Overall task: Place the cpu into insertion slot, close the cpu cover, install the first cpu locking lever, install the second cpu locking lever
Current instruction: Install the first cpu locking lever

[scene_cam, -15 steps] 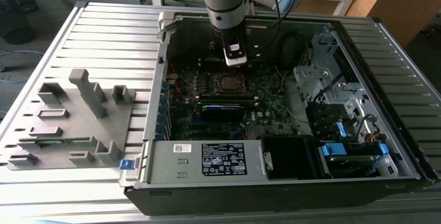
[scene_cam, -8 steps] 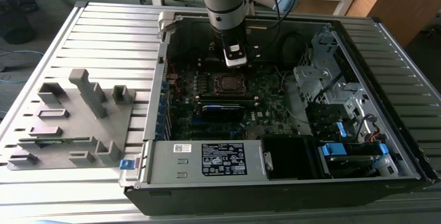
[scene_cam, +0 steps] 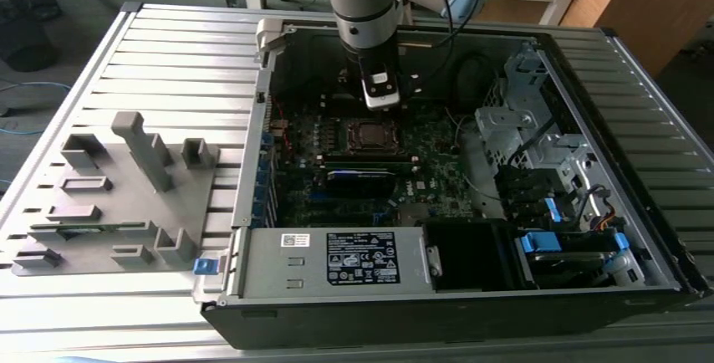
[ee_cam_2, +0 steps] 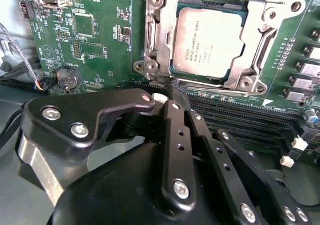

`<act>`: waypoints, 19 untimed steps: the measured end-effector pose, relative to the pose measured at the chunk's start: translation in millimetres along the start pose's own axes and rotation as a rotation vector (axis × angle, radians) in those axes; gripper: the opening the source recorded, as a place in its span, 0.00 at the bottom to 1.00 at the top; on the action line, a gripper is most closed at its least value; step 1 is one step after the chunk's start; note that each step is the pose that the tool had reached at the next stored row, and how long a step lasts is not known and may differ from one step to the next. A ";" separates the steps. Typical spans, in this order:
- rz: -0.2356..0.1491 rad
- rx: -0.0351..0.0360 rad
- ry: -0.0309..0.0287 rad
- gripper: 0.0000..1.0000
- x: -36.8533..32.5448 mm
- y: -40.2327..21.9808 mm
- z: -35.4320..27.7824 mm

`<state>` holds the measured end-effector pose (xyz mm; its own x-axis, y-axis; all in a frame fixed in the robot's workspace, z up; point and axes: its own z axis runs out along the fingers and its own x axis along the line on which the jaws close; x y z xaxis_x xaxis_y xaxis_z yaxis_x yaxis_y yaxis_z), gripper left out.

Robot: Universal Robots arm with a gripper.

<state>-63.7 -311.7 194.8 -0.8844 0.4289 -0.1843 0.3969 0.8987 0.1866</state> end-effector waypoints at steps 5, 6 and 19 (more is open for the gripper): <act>-0.001 0.0029 -0.0034 0.11 0.2 -0.2 1.0; -0.001 0.0029 -0.0037 0.11 0.2 -0.3 1.2; -0.001 0.0019 -0.0049 0.11 -0.7 0.7 -3.4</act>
<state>-63.7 -311.7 198.4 -0.8837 0.4281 -0.1893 0.3962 0.8994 0.1845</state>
